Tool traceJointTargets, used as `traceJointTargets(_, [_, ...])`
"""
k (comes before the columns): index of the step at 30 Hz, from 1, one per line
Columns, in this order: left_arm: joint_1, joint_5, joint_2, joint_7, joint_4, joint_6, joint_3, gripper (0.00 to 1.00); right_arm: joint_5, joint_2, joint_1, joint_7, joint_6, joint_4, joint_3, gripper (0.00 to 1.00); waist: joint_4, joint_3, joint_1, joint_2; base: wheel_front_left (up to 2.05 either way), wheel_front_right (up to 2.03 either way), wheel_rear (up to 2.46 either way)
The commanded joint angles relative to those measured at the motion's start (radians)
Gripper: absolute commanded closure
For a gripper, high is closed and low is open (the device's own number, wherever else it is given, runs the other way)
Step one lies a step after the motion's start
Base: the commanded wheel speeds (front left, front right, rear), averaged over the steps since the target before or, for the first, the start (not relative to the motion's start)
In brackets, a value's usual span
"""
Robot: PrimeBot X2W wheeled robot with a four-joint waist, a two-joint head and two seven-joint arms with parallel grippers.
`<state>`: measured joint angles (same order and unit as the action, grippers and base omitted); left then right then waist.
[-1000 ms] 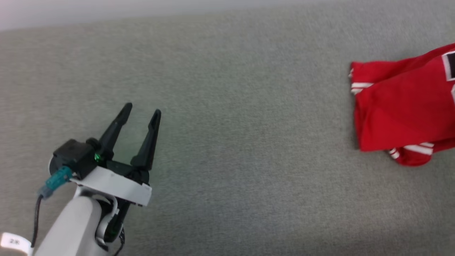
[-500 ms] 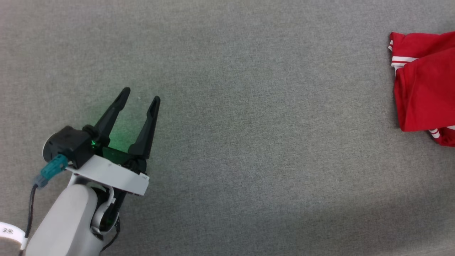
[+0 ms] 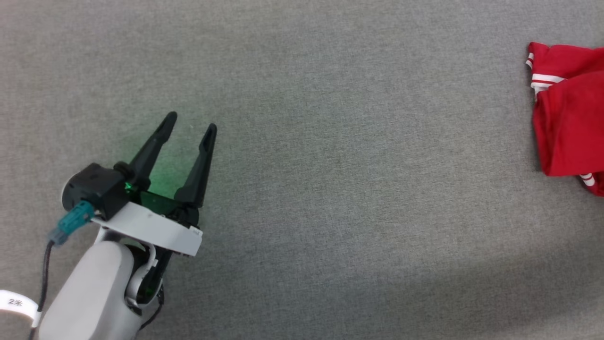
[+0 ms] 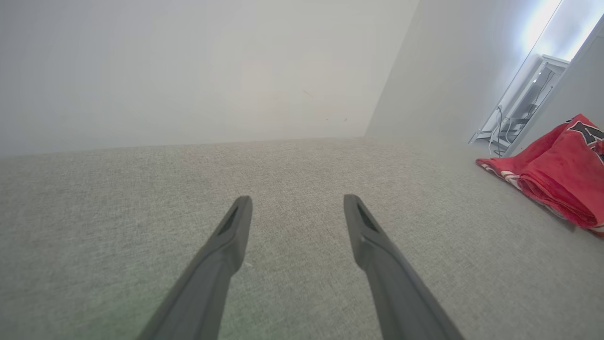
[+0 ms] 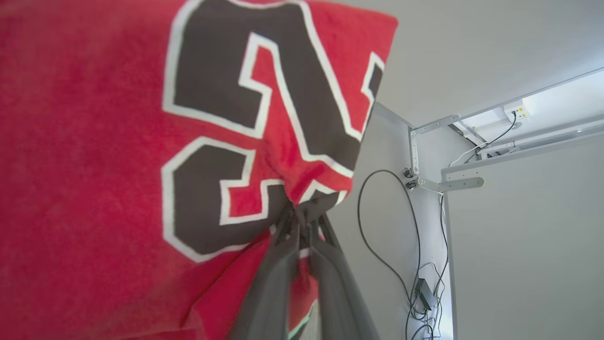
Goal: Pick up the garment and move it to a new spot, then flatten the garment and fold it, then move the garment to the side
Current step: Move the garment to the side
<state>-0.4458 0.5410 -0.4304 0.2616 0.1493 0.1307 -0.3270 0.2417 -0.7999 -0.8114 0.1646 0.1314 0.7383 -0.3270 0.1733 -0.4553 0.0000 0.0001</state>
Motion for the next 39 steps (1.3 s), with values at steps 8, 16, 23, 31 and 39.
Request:
traceJointTargets(8, [0.019,-0.003,0.021,0.003,0.013,0.0,0.009,0.0,0.034,0.021,-0.05,-0.034,-0.002,0.1,-0.004,0.0,-0.033,0.051,0.0,-0.0001,0.0,0.0,0.0])
traceJointTargets(16, [0.077,-0.012,0.048,0.003,0.023,0.0,0.049,0.0,0.067,0.055,-0.001,-0.088,-0.002,0.057,0.028,0.0,-0.067,0.148,0.0,-0.0001,0.0,0.0,0.0])
traceJointTargets(23, [0.152,-0.021,0.064,0.003,0.032,0.0,0.101,0.0,0.11,0.117,0.09,-0.166,-0.002,-0.05,0.062,0.0,-0.1,0.247,0.0,-0.0001,0.0,0.0,0.0])
traceJointTargets(31, [0.24,-0.034,0.079,0.003,0.034,0.0,0.177,0.0,0.106,0.206,0.269,-0.262,-0.002,-0.211,0.152,0.0,-0.145,0.348,0.0,-0.0001,0.0,0.0,0.0])
traceJointTargets(39, [0.306,-0.064,0.089,0.003,0.034,0.0,0.244,0.0,0.058,0.31,0.449,-0.307,-0.002,-0.355,0.255,0.0,-0.176,0.4,0.0,-0.0001,0.0,0.0,0.0])
